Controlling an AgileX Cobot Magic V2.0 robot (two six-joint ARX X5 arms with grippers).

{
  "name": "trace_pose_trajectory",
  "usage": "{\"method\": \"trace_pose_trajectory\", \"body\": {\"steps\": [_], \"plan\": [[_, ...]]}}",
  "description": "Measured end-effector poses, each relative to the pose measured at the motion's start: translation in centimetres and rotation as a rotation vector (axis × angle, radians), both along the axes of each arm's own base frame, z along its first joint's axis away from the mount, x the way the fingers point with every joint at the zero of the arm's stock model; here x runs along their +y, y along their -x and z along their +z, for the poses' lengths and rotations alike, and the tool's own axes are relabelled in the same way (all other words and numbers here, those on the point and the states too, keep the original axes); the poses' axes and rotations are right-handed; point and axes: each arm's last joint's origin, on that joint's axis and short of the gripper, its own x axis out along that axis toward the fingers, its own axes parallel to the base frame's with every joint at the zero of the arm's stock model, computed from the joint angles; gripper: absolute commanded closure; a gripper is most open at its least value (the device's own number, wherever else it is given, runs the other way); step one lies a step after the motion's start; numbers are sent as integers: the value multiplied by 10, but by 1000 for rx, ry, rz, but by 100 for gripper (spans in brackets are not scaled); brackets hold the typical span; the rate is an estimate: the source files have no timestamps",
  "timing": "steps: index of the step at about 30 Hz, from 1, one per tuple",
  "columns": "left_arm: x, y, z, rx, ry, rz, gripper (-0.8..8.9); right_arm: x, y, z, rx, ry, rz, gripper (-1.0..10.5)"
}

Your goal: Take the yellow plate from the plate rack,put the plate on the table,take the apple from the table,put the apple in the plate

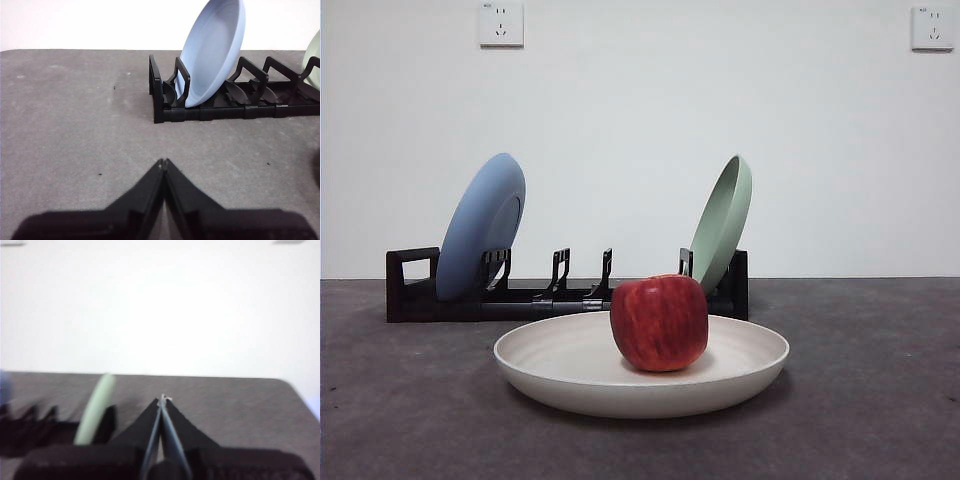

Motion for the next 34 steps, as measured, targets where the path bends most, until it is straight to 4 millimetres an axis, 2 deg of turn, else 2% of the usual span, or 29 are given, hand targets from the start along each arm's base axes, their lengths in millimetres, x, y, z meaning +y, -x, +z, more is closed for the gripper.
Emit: {"method": "trace_pose_trajectory", "body": {"steps": [2,7,12,16,21,34], "plan": [[0,0,0,0,0,0,817,-2,-4,-20,-30,1,-34,945],[0,0,0,0,0,0,817,-3,-17,-90,-63,-31,-61,945],[0,0,0,0,0,0,817,-2,-31,-163,28,-83,-64,945],[0,0,0,0,0,0,817,-2,-35,-203,105,-118,-70,945],[0,0,0,0,0,0,817,-2,-38,-225,164,-131,-62,945],[0,0,0,0,0,0,817,-1,-38,-225,158,-145,-57,945]]}}
